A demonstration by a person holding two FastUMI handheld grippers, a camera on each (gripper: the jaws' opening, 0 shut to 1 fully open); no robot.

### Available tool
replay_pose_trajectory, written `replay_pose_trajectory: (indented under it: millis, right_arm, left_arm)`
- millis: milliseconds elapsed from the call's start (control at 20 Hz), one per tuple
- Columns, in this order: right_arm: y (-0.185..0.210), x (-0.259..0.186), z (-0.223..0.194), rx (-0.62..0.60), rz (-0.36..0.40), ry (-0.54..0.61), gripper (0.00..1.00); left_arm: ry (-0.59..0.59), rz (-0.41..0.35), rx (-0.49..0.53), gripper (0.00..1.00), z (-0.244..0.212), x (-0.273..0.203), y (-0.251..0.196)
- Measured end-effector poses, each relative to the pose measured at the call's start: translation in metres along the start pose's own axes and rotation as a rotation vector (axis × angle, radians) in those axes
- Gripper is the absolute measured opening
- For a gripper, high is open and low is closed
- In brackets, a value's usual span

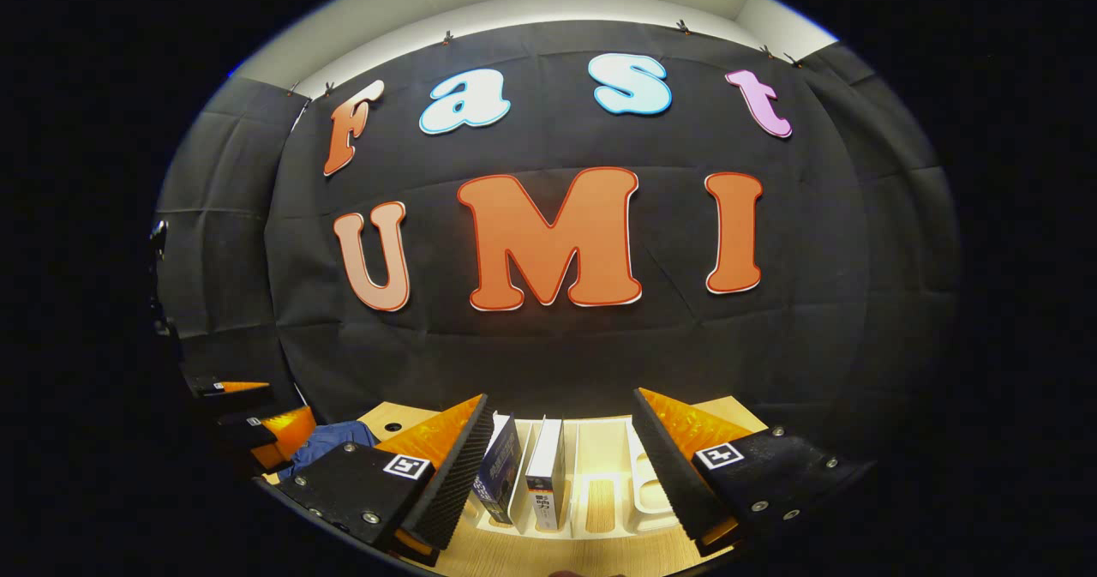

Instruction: Open the schoolbag, grab two books from the bookshelf and put them into the schoolbag.

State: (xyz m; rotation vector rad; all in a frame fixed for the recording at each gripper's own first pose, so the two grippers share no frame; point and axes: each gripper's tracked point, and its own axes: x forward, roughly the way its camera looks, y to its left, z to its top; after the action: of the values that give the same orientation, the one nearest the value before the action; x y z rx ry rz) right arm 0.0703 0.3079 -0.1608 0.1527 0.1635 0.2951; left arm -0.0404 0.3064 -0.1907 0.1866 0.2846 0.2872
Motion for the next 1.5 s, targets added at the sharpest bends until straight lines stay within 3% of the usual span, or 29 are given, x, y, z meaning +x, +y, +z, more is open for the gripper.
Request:
replay_pose_trajectory:
  millis: [350, 500, 650, 1000, 1500]
  right_arm:
    - [-0.028, 0.0, -0.025, 0.023, -0.01, 0.044, 0.97]
    - [-0.047, -0.002, -0.033, 0.021, -0.04, 0.06, 0.97]
    - [-0.063, -0.001, -0.044, 0.021, -0.068, 0.082, 0.97]
    - [-0.081, 0.002, -0.062, 0.024, -0.097, 0.117, 0.97]
    - [-0.083, 0.008, -0.083, -0.004, -0.101, 0.161, 0.97]
  left_arm:
    - [0.322, 0.001, 0.198, 0.94, -0.124, 0.005, 0.006]
    - [0.398, -0.001, 0.24, 0.96, -0.158, 0.003, 0.008]
    - [0.448, -0.007, 0.326, 0.96, -0.19, -0.006, 0.005]
    - [0.544, -0.044, 0.657, 0.96, -0.257, -0.025, -0.006]
    - [0.691, -0.007, 0.81, 0.95, -0.317, -0.04, 0.022]
